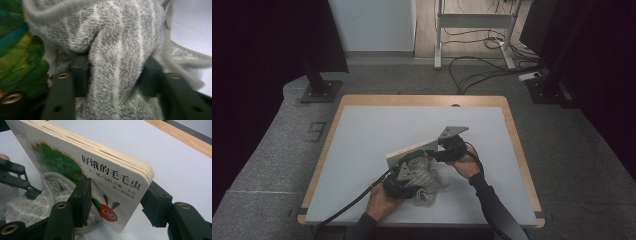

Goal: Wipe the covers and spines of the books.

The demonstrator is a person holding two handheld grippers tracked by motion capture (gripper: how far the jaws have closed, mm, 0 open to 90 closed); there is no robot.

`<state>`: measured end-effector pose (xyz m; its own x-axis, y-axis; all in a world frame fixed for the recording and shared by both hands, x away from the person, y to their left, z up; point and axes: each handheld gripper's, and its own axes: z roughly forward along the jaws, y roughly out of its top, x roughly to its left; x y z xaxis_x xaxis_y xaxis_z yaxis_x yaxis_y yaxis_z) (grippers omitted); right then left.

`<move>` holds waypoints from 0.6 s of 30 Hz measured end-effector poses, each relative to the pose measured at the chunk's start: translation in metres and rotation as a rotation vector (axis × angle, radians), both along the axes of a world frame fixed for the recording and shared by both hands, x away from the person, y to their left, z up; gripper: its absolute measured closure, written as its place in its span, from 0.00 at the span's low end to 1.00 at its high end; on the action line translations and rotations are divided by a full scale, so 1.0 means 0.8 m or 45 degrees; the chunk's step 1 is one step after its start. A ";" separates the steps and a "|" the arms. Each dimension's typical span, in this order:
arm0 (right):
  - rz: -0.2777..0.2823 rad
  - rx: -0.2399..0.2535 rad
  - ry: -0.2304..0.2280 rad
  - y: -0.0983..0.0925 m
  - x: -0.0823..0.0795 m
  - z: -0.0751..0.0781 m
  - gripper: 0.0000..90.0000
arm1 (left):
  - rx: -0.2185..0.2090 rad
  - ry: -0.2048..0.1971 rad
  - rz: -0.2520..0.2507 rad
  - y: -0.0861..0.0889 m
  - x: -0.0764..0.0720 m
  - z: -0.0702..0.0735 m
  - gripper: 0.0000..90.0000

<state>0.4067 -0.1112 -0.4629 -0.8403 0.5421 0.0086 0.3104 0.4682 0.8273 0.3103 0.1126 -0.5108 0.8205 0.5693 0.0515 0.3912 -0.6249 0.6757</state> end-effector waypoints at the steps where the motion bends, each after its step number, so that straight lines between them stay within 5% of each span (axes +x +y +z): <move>1: 0.001 0.002 -0.001 0.000 0.000 0.000 0.49 | 0.002 -0.002 0.000 0.001 0.000 0.001 0.68; 5: -0.001 0.008 0.001 -0.001 0.000 -0.001 0.49 | -0.003 0.007 -0.009 0.009 -0.002 0.011 0.74; 18: 0.002 0.014 -0.003 -0.002 -0.001 -0.001 0.49 | -0.073 0.047 -0.011 0.066 -0.026 0.045 0.74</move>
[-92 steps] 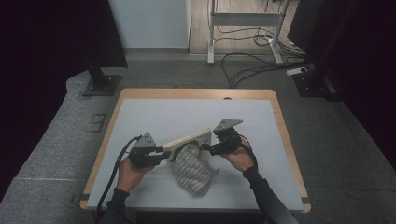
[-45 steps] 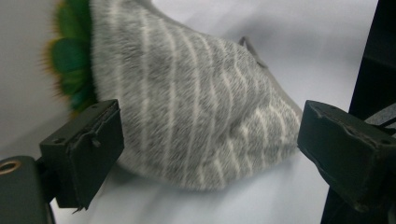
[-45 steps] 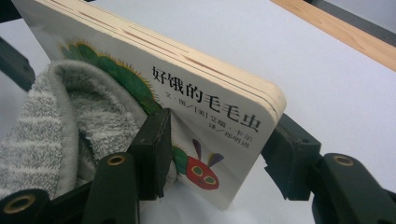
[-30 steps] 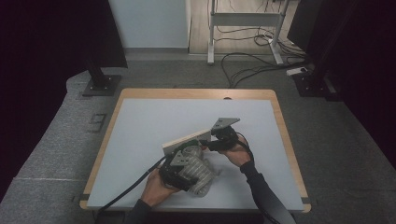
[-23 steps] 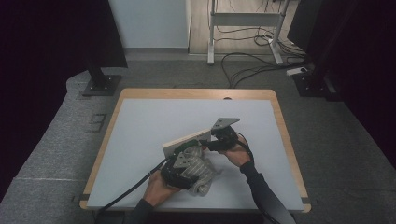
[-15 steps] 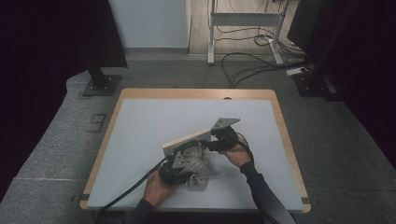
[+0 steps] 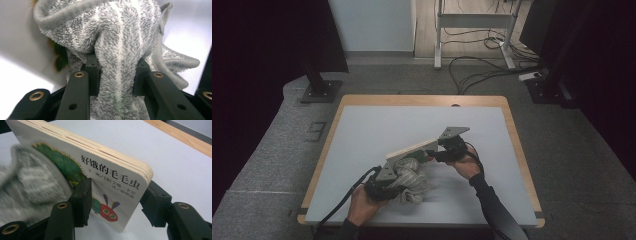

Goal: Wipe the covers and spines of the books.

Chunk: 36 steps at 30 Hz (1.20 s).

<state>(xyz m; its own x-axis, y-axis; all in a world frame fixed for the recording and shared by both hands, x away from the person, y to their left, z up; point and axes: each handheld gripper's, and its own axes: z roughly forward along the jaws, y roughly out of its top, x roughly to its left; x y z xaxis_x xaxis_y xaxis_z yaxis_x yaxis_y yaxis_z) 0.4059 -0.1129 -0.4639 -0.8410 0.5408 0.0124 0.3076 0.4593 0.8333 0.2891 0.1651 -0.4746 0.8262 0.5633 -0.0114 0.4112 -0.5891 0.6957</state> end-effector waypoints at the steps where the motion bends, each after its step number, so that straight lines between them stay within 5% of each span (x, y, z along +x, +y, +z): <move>1: -0.001 0.000 0.002 0.000 -0.001 0.000 0.49 | 0.002 -0.002 0.009 0.005 -0.002 0.001 0.74; 20: -0.001 -0.004 0.001 -0.001 -0.002 0.001 0.50 | 0.013 0.003 0.181 0.096 -0.013 0.011 0.73; 36: -0.002 0.000 -0.001 -0.001 -0.003 0.000 0.50 | 0.075 0.006 0.269 0.108 0.014 -0.003 0.73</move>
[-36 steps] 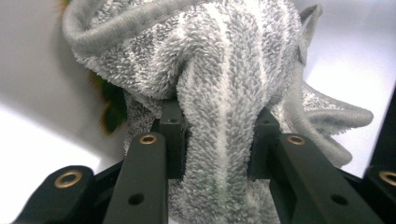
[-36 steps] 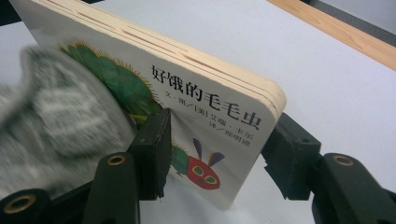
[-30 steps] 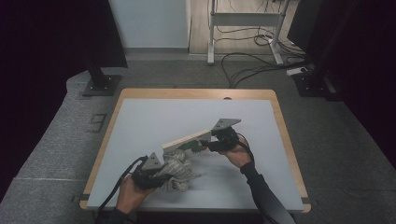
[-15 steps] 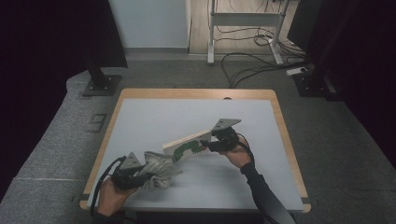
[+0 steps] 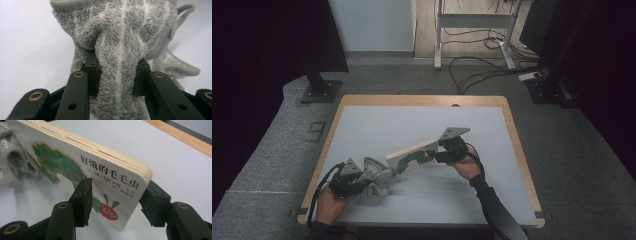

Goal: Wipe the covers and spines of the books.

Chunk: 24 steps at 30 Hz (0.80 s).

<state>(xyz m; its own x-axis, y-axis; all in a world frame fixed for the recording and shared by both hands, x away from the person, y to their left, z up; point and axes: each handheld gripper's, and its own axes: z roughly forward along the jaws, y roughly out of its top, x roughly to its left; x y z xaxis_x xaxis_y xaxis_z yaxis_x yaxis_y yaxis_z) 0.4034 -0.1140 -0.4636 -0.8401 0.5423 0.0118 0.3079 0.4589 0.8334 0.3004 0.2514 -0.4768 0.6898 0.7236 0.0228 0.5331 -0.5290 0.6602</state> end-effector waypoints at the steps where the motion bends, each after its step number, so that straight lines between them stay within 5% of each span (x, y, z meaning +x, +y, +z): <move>1: 0.000 0.000 0.000 0.000 0.000 0.000 0.50 | 0.007 0.002 0.005 0.001 0.001 -0.001 0.73; 6: -0.003 0.000 0.000 0.000 0.000 0.000 0.50 | 0.018 0.010 0.033 0.002 0.009 -0.005 0.73; 14: -0.005 0.002 0.001 0.000 -0.001 0.000 0.50 | 0.040 0.029 -0.019 -0.026 0.022 -0.021 0.72; 24: -0.011 0.014 -0.004 0.000 -0.002 -0.002 0.50 | -0.013 0.030 -0.060 -0.028 0.029 -0.021 0.72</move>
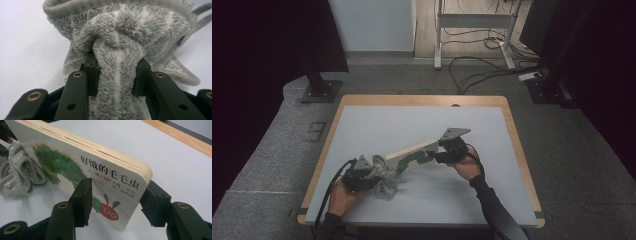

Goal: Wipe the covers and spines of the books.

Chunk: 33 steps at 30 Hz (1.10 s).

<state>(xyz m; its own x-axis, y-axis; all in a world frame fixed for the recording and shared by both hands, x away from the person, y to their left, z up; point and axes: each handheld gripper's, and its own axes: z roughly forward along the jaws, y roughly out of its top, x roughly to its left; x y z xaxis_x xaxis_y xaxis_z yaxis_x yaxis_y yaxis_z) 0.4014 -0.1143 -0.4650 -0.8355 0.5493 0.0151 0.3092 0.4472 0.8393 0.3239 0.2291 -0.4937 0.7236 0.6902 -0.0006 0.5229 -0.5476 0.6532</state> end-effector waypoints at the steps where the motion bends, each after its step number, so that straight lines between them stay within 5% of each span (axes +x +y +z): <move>1: 0.000 0.000 0.001 0.000 0.000 0.000 0.50 | -0.004 -0.004 -0.002 0.000 0.000 0.002 0.72; 22: -0.013 0.006 0.004 -0.002 -0.001 0.000 0.52 | -0.042 -0.125 -0.049 0.007 -0.005 0.073 0.72; 33: -0.013 0.007 0.003 -0.002 -0.002 0.000 0.52 | -0.087 -0.076 -0.071 0.009 0.001 0.060 0.72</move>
